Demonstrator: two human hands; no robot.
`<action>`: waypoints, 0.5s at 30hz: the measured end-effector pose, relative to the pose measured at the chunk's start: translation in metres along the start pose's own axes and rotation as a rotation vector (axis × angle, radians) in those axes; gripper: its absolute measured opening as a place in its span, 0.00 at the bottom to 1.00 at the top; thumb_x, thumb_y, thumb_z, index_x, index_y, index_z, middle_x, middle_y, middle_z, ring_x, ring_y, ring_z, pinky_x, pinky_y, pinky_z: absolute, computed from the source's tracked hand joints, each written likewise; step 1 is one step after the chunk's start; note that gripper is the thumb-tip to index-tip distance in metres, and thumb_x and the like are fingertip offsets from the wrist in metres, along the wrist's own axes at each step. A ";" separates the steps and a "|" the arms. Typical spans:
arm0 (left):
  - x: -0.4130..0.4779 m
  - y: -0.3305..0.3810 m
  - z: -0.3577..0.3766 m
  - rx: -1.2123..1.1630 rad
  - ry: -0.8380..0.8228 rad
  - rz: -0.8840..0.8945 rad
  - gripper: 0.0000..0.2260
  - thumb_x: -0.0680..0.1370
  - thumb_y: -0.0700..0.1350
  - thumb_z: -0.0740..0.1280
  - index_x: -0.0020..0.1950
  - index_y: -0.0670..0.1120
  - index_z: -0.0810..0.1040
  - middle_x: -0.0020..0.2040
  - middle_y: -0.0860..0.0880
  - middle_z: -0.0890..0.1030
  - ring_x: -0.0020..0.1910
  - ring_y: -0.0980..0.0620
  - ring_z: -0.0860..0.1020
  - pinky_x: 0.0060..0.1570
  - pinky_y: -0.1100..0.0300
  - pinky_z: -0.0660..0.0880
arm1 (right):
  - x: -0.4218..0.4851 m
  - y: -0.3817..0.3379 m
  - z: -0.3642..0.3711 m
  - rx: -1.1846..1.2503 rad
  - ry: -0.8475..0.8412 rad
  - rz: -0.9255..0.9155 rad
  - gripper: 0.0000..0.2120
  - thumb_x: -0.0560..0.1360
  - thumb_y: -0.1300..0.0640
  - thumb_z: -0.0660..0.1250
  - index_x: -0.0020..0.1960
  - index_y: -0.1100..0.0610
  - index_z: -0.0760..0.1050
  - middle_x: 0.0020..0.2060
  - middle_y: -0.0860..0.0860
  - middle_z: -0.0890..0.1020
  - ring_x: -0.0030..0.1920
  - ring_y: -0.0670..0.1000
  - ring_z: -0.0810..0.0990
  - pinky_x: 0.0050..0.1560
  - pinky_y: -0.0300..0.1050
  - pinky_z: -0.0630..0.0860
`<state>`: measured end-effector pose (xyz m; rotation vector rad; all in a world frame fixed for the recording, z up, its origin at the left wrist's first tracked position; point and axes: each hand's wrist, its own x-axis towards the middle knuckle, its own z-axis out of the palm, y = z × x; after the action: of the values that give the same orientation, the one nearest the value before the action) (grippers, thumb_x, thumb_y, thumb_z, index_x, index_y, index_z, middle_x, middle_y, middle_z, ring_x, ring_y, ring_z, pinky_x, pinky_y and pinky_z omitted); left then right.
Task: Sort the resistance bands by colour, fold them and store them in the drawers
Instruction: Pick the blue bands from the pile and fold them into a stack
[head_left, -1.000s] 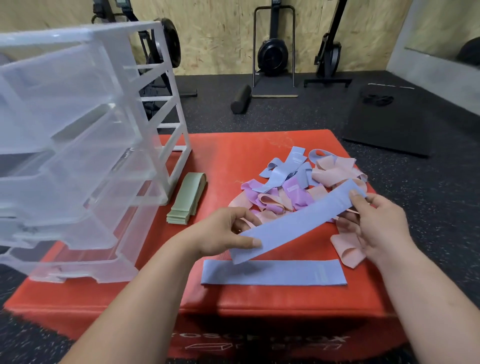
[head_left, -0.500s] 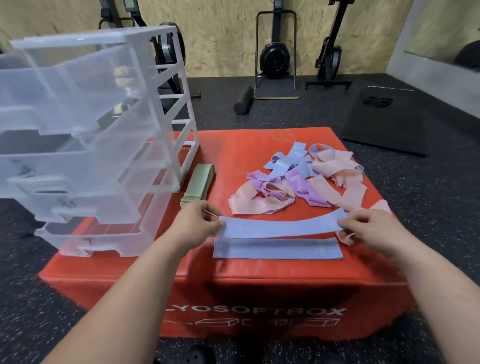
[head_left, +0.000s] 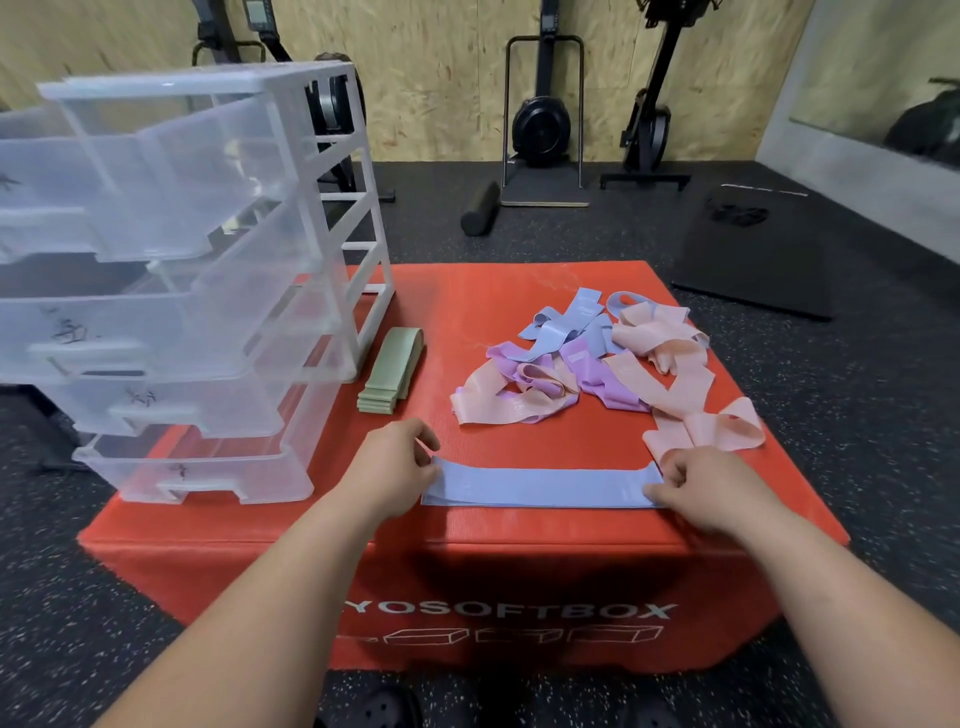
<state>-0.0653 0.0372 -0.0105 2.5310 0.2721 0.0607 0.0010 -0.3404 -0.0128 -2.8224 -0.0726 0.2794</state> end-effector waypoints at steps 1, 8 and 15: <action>-0.001 -0.001 0.001 0.016 -0.011 0.013 0.10 0.75 0.40 0.72 0.54 0.50 0.82 0.40 0.55 0.83 0.40 0.60 0.79 0.35 0.68 0.69 | -0.002 -0.001 0.000 -0.049 -0.011 -0.003 0.20 0.72 0.41 0.74 0.35 0.54 0.70 0.32 0.48 0.79 0.38 0.52 0.79 0.39 0.48 0.74; 0.005 -0.006 -0.007 0.216 -0.027 0.122 0.16 0.77 0.50 0.75 0.64 0.52 0.80 0.56 0.51 0.78 0.51 0.50 0.78 0.51 0.55 0.74 | -0.004 0.002 -0.018 -0.021 0.055 -0.129 0.17 0.66 0.42 0.81 0.45 0.45 0.76 0.43 0.42 0.81 0.44 0.46 0.80 0.49 0.49 0.79; 0.003 -0.010 -0.005 0.310 -0.246 0.330 0.34 0.70 0.54 0.81 0.74 0.58 0.74 0.67 0.58 0.77 0.65 0.53 0.74 0.66 0.53 0.74 | -0.002 0.004 -0.018 -0.093 -0.059 -0.338 0.32 0.66 0.50 0.83 0.67 0.40 0.77 0.60 0.38 0.75 0.57 0.40 0.74 0.59 0.39 0.73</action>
<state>-0.0645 0.0489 -0.0126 2.8303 -0.2552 -0.1762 0.0024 -0.3495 0.0031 -2.8289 -0.5822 0.2869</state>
